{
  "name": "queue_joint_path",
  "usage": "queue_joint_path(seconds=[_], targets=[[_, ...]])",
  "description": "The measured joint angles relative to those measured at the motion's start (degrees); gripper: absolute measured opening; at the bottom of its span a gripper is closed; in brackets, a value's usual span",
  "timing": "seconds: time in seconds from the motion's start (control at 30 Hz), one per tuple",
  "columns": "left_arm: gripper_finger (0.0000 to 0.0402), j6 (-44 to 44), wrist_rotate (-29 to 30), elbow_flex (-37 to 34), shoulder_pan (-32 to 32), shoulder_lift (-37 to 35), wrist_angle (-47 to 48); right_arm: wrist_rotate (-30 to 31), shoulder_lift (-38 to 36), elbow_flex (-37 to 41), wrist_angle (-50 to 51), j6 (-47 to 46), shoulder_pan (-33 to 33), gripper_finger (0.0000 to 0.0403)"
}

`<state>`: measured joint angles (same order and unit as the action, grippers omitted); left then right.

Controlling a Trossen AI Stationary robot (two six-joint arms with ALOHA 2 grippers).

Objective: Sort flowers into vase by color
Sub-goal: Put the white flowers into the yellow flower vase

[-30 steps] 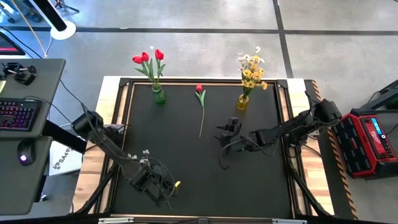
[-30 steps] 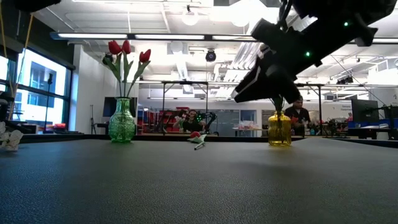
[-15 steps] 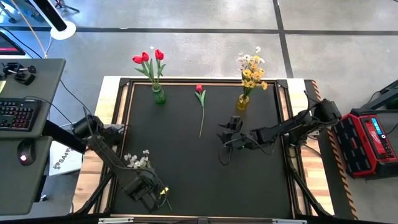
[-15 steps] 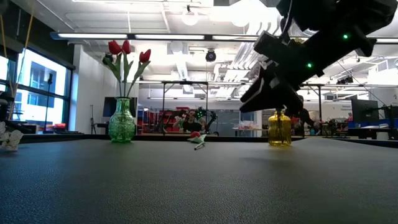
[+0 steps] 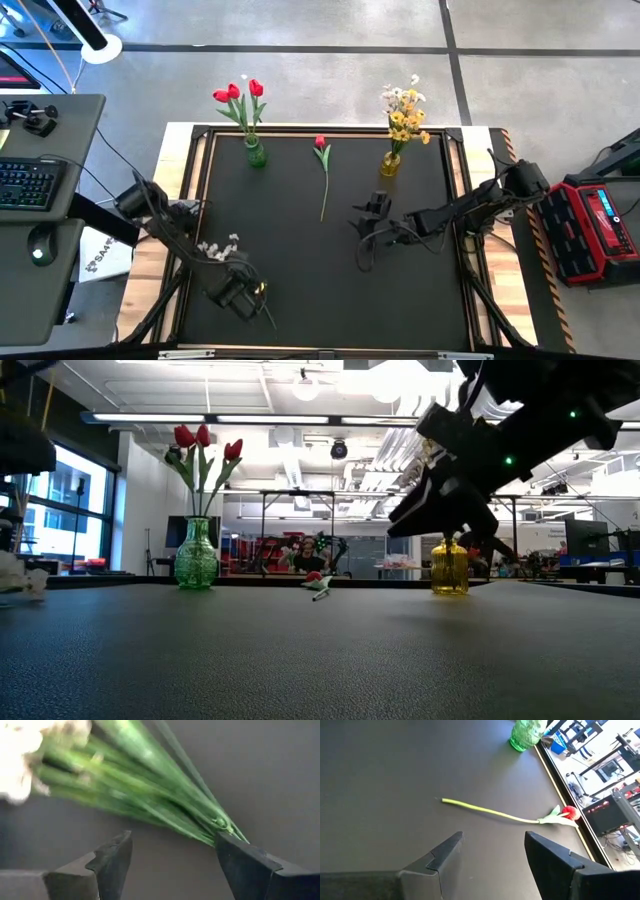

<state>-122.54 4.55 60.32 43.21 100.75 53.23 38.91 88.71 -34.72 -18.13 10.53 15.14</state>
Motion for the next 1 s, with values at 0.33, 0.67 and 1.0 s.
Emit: queue_joint_path(seconds=[0.33,0.67,1.0], targets=[[0.0271,29.8,16.0,-0.5,-8.6,-3.5,-4.3,0.0,0.0,0.0,-1.6,-0.1,2.3,0.0197],[0.0271,3.1,15.0,-0.1,-6.7,-5.0,-6.5,-0.1,0.0,0.0,-2.7,-1.5,2.3,0.0197],[0.0271,-4.9,9.6,-4.5,-7.3,-2.8,-6.0,-0.1,0.0,0.0,-2.5,-1.6,2.3,0.0197]])
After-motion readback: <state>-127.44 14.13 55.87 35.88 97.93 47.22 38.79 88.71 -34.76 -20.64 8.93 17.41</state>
